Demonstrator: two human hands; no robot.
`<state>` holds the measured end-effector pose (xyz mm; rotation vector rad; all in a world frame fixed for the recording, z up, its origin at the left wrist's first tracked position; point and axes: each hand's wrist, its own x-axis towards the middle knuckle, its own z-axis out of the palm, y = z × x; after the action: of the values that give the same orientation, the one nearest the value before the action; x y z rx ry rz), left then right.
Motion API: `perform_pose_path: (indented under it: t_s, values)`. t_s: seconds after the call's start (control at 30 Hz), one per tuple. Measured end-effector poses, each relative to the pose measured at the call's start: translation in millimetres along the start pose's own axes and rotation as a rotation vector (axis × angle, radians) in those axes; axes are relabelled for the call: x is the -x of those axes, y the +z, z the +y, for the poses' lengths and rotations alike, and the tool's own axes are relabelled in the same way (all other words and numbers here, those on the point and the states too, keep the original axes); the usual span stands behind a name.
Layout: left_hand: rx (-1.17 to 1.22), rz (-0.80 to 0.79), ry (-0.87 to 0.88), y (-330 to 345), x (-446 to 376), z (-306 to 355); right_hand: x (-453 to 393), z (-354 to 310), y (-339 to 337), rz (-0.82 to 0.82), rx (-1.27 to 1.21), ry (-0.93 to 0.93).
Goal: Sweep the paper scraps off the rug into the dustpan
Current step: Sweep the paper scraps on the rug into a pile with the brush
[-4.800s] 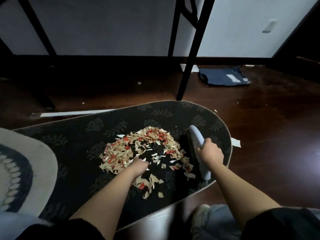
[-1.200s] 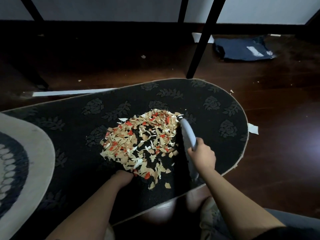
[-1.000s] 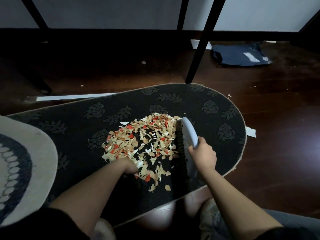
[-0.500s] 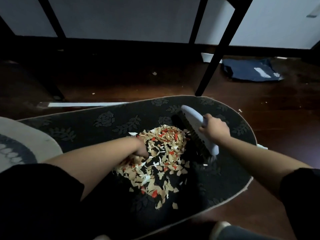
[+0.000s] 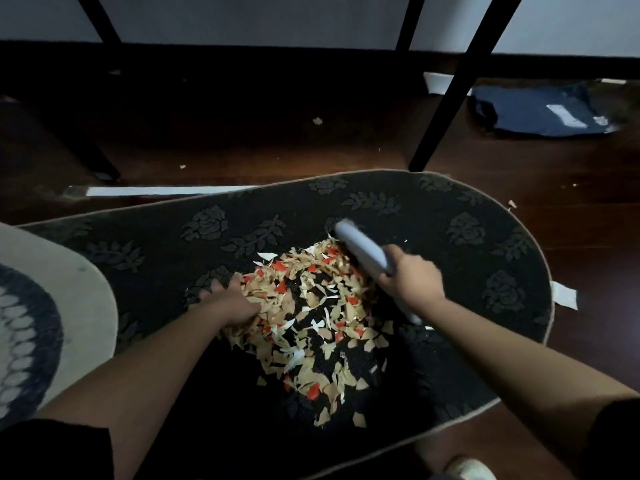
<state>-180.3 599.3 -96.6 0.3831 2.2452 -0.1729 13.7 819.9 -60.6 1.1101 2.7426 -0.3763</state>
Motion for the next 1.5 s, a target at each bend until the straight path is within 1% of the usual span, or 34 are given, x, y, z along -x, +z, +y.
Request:
perform_pose_path:
  t_s: [0.07,0.13,0.23,0.3,0.43,0.53,0.67,0.77,0.87,0.97,1.07,1.2,1.23,1.37,1.43,1.5]
  values:
    - [0.013,0.014,0.003,1,-3,1,5,-10,1,-0.002,0.008,-0.069]
    - [0.016,0.018,0.029,6,-3,2,8,-13,-6,0.004,0.008,-0.099]
    - [0.026,0.001,0.052,14,-2,-1,14,-7,-22,0.05,-0.03,-0.068]
    - [0.03,0.004,0.054,18,-2,-6,12,2,-30,0.099,-0.001,-0.055]
    - [0.056,0.073,0.052,20,-3,-14,-8,14,-24,0.131,0.05,0.035]
    - [0.078,0.088,0.058,19,-3,-13,-18,9,-10,0.104,0.018,0.055]
    - [0.072,0.089,0.073,20,-7,-14,-12,-7,6,0.0,0.049,-0.094]
    - [0.068,0.094,0.076,22,-8,-15,0,-5,3,-0.007,-0.027,-0.11]
    - [0.062,0.097,0.09,24,-6,-13,7,5,-13,0.036,-0.087,-0.077]
    - [0.052,0.105,0.092,25,-5,-11,2,15,-26,0.096,-0.048,-0.03]
    - [0.05,0.123,0.102,26,-5,-10,-11,28,-24,0.136,-0.089,0.079]
    - [0.045,0.132,0.115,26,-4,-8,-12,33,-12,0.112,-0.179,0.208]
    - [0.044,0.136,0.117,26,-4,-8,-9,30,-10,0.089,-0.203,0.204]
    - [0.032,0.159,0.152,27,-2,-3,4,15,-4,-0.018,-0.166,0.05]
    - [0.029,0.15,0.167,28,-2,-2,9,15,-5,-0.014,-0.188,0.035]
    - [0.022,0.137,0.175,29,-2,-1,12,19,-10,0.028,-0.23,0.029]
